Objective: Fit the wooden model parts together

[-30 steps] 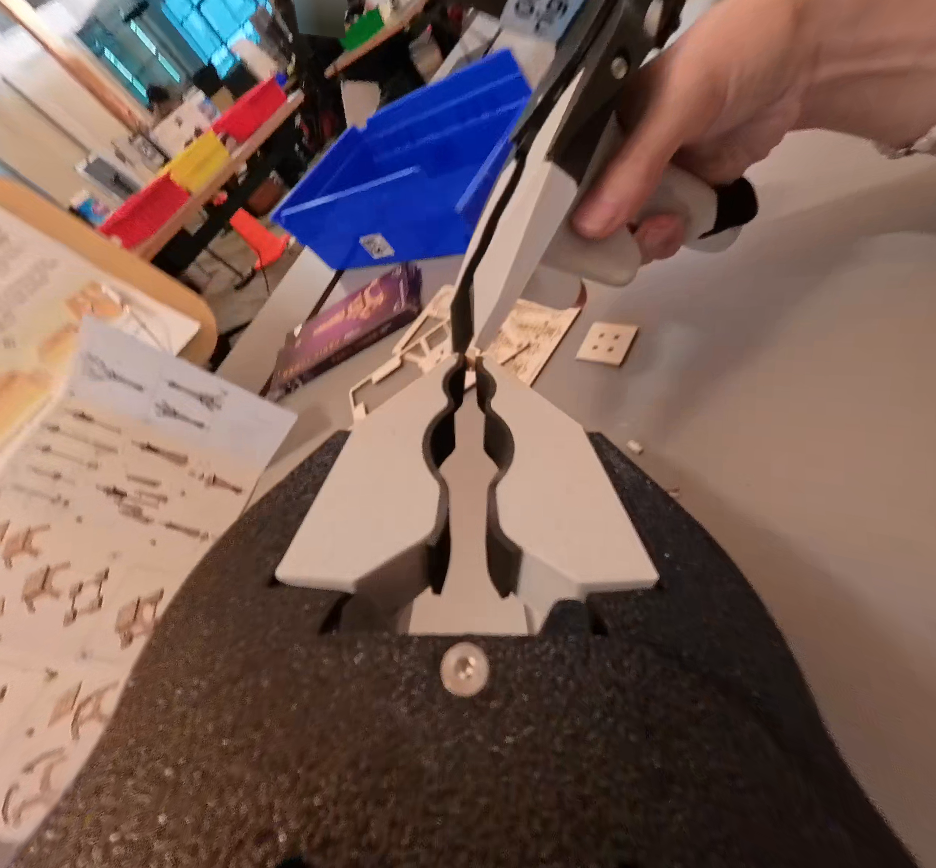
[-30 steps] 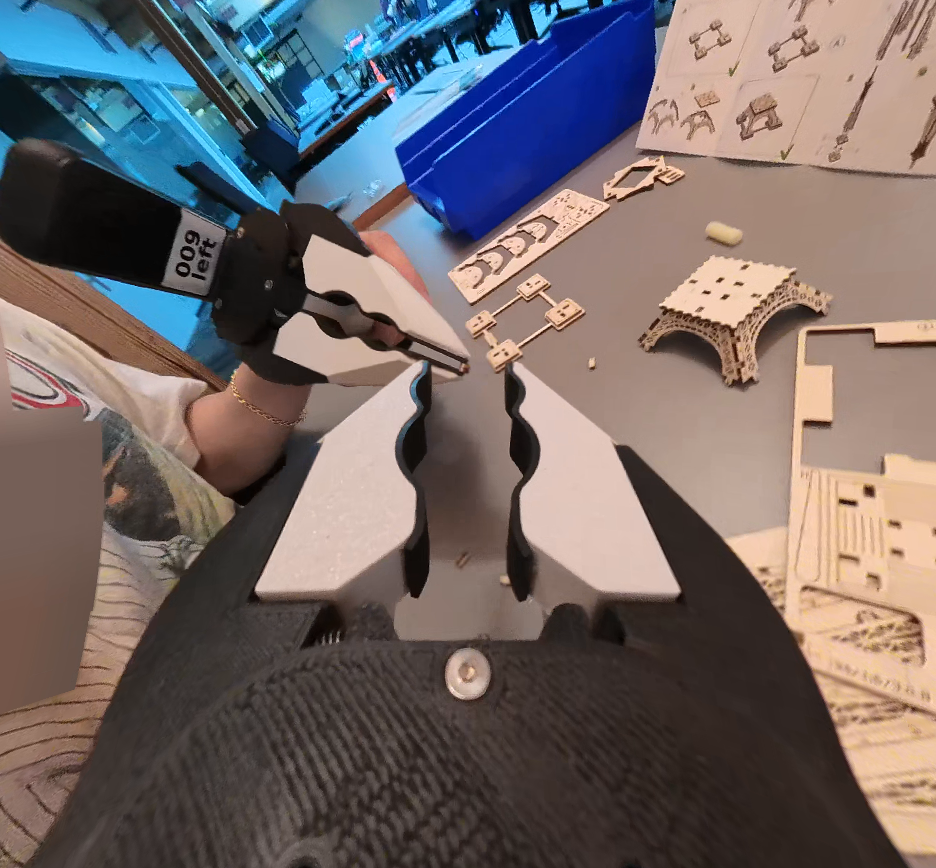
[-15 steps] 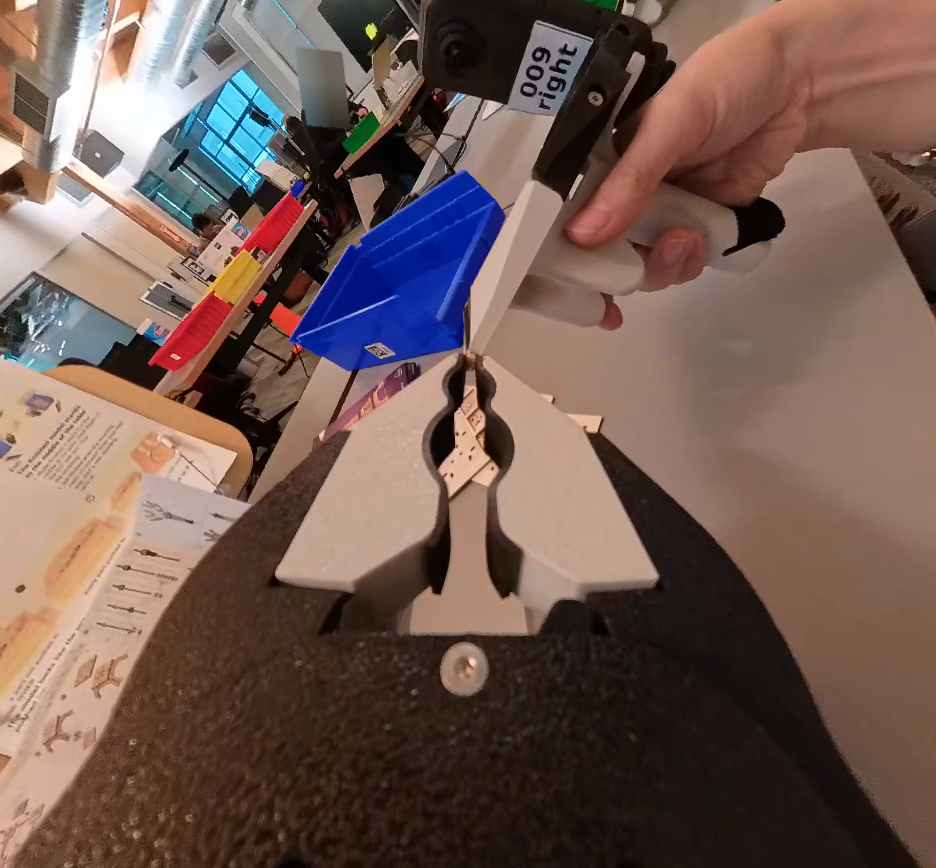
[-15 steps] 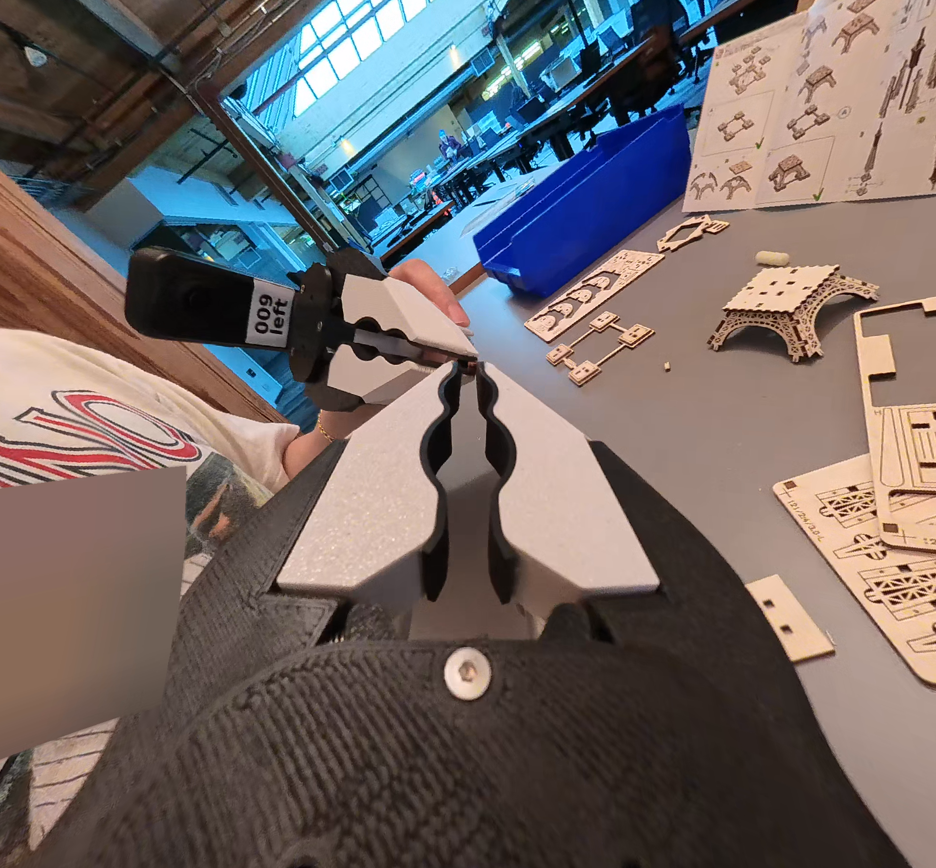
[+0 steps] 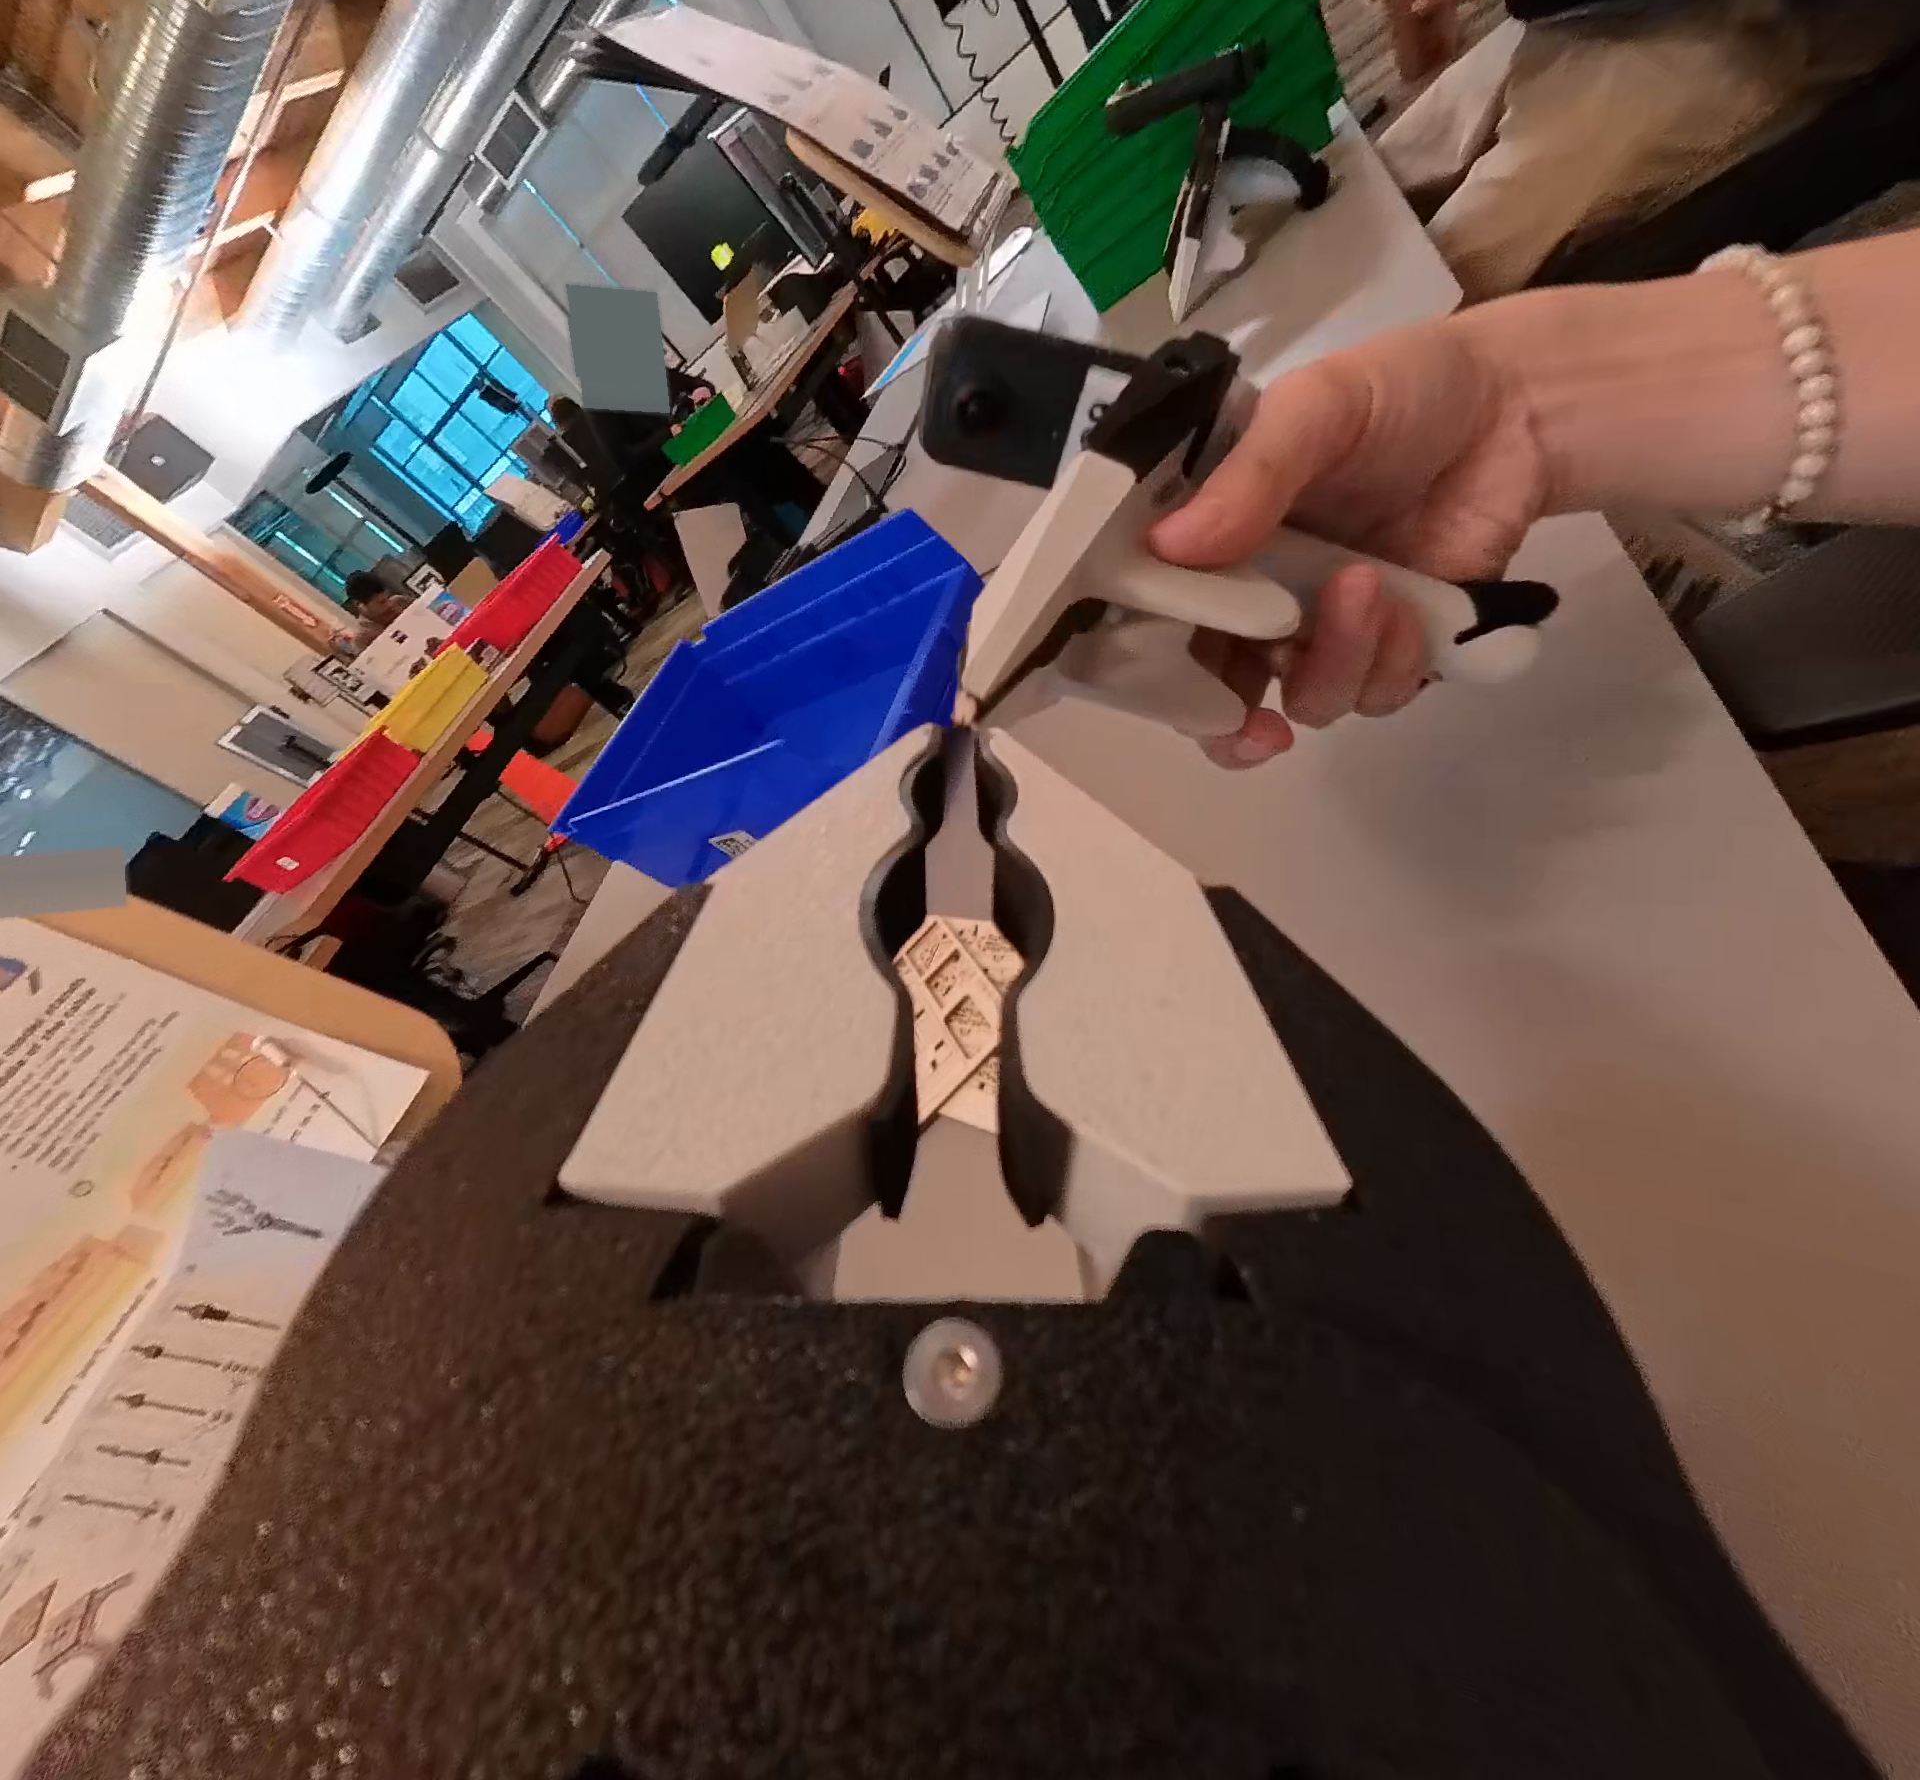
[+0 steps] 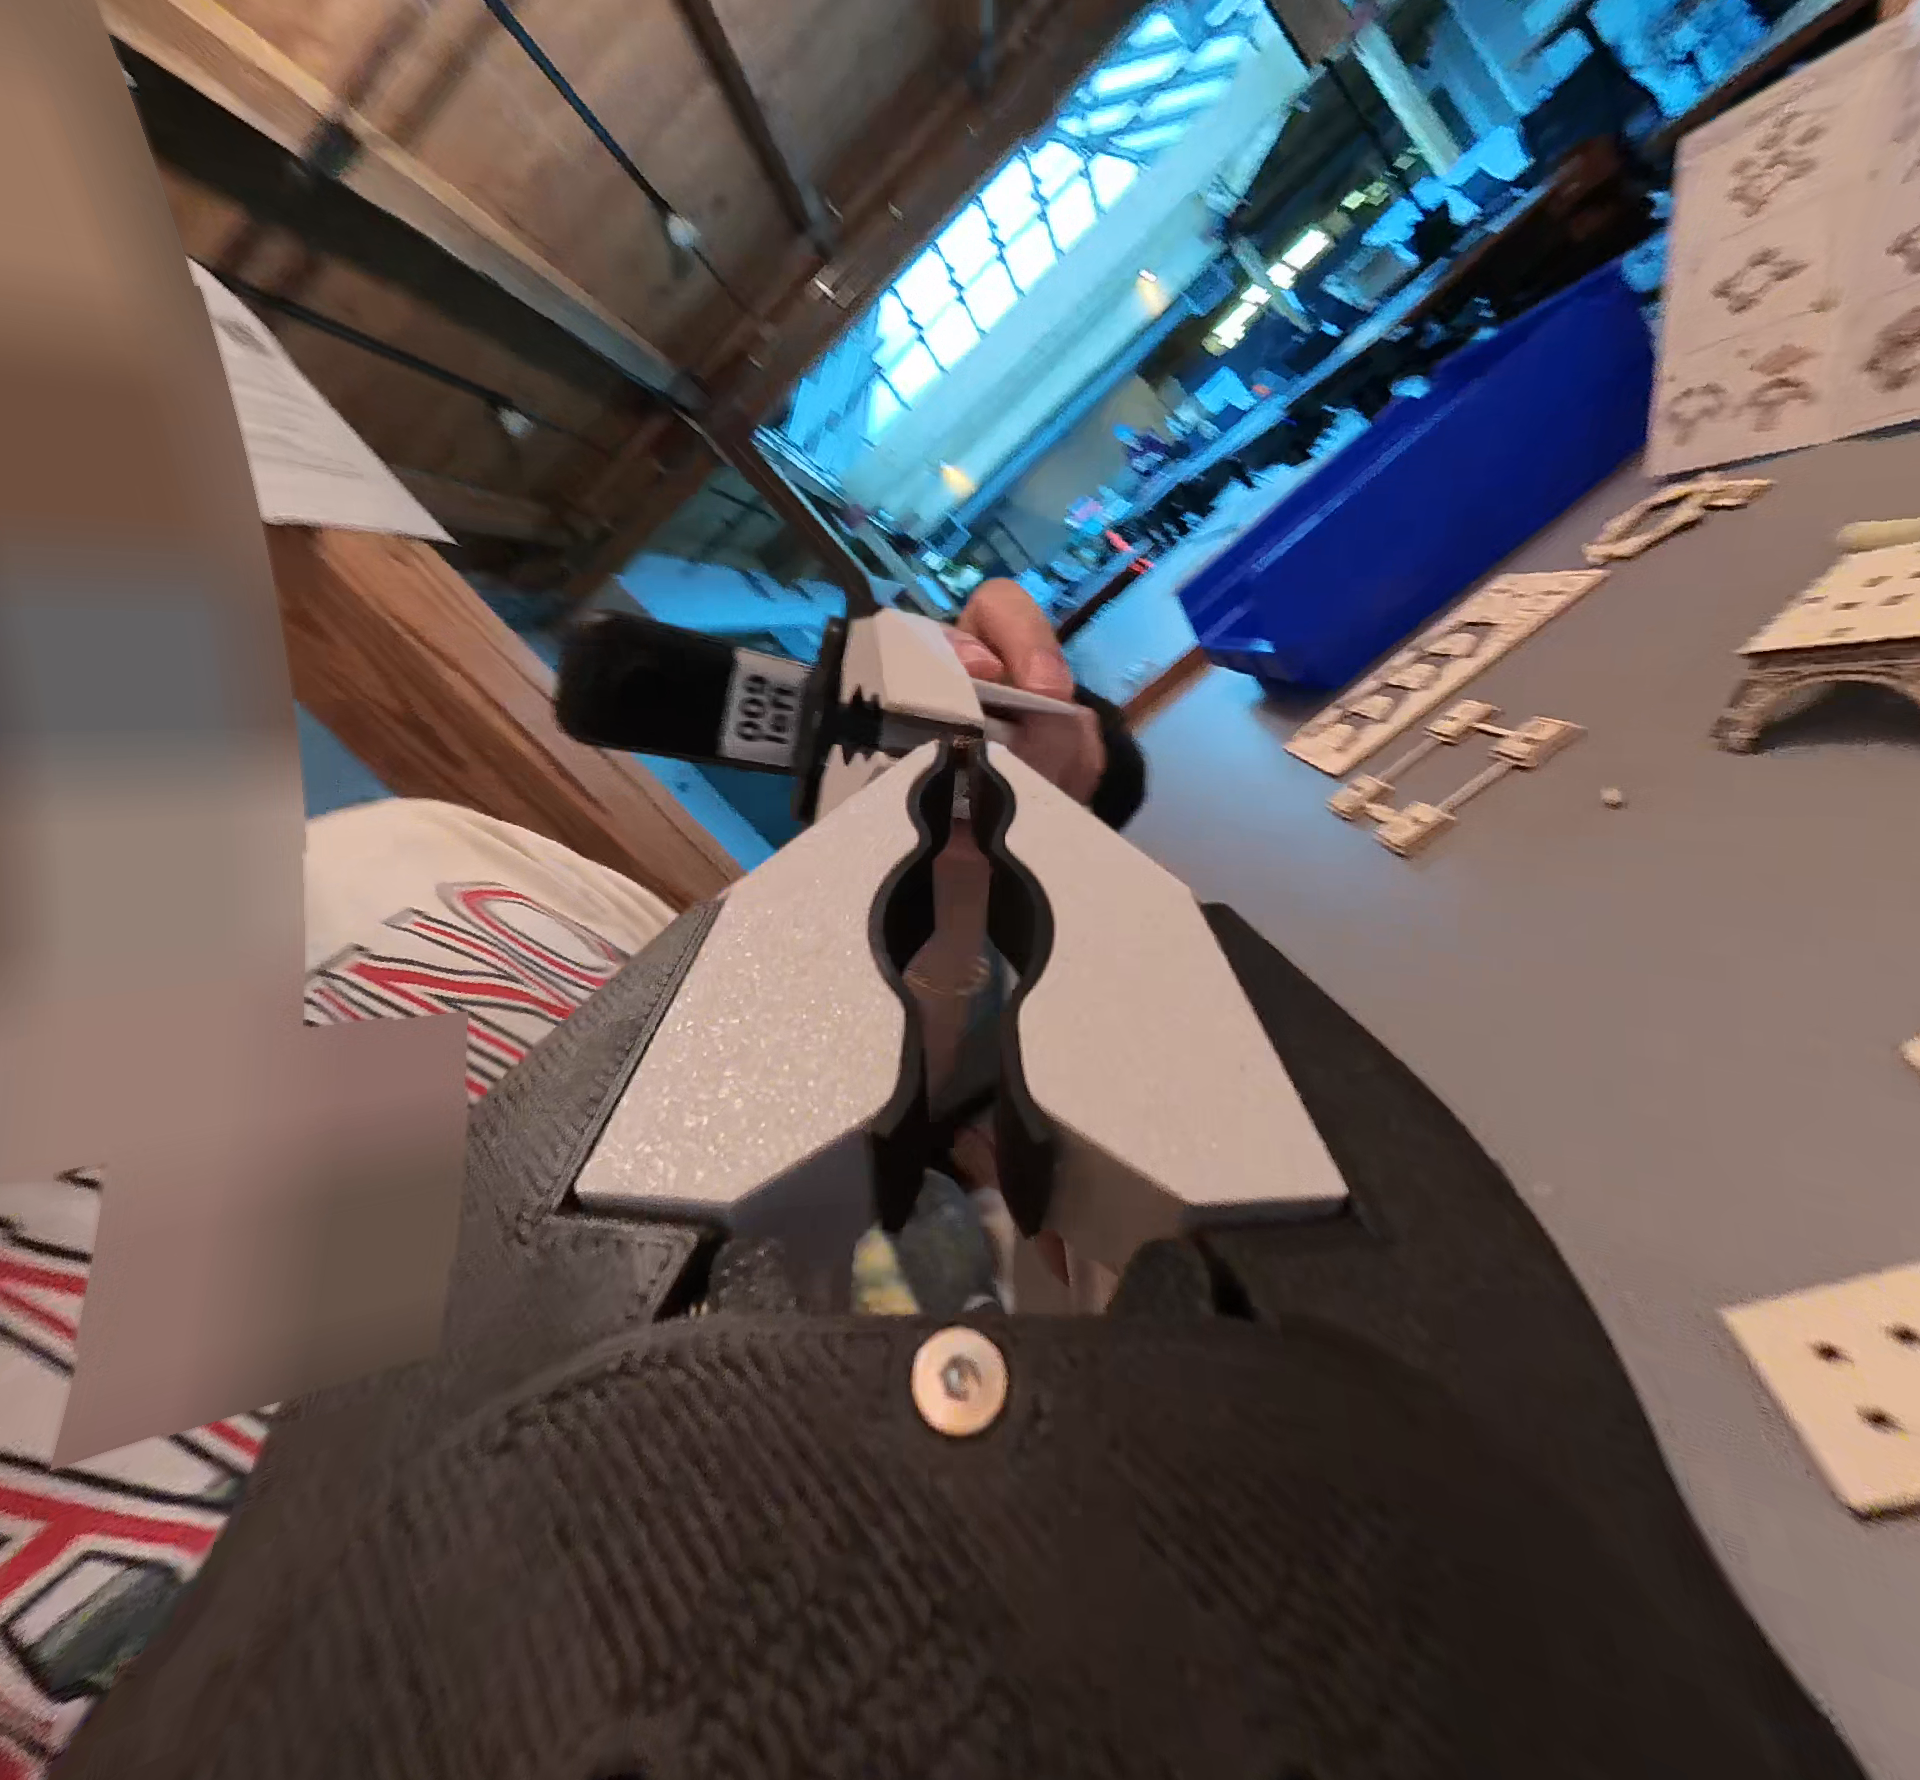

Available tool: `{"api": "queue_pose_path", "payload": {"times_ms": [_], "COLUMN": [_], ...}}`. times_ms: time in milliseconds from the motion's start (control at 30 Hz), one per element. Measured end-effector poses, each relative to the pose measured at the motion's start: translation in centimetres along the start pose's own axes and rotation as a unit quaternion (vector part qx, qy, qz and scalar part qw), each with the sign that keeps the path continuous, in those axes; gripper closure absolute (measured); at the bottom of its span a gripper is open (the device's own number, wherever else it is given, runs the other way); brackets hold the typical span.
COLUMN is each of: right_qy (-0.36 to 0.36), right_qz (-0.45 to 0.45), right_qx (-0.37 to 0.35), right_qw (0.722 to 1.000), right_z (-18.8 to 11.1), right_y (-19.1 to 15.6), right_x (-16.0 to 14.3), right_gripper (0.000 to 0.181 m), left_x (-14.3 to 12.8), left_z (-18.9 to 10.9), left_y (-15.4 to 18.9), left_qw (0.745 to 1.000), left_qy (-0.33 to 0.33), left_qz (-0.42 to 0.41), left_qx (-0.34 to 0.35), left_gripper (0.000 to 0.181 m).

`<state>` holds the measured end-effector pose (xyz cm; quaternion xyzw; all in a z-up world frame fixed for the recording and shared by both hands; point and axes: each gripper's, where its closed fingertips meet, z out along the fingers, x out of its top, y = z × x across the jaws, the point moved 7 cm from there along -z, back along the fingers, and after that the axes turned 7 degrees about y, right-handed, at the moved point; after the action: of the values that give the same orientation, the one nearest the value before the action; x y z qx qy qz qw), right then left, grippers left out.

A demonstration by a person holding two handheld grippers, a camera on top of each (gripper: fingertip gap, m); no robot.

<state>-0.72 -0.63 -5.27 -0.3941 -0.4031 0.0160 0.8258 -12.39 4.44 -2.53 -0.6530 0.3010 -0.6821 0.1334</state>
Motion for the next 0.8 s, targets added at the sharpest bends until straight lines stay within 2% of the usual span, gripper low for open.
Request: {"api": "queue_pose_path", "payload": {"times_ms": [100, 300, 800], "right_qy": [0.034, 0.033, 0.024], "right_qz": [0.053, 0.091, 0.121], "right_qx": [0.044, 0.078, 0.105], "right_qw": [0.997, 0.992, 0.987], "right_z": [-0.33, 0.19, 0.57], "right_y": [0.0, 0.05, 0.18], "right_x": [0.06, -0.3, -0.72], "right_gripper": [0.181, 0.181, 0.181], "left_x": [0.22, 0.58, 0.56], "left_z": [-0.13, -0.17, -0.68], "left_y": [-0.14, -0.16, -0.24], "left_qw": [1.0, 0.999, 0.998], "left_qy": [0.017, 0.033, 0.039], "left_qz": [-0.005, -0.005, 0.003], "left_qx": [-0.012, -0.027, -0.055], "left_gripper": [0.177, 0.18, 0.18]}}
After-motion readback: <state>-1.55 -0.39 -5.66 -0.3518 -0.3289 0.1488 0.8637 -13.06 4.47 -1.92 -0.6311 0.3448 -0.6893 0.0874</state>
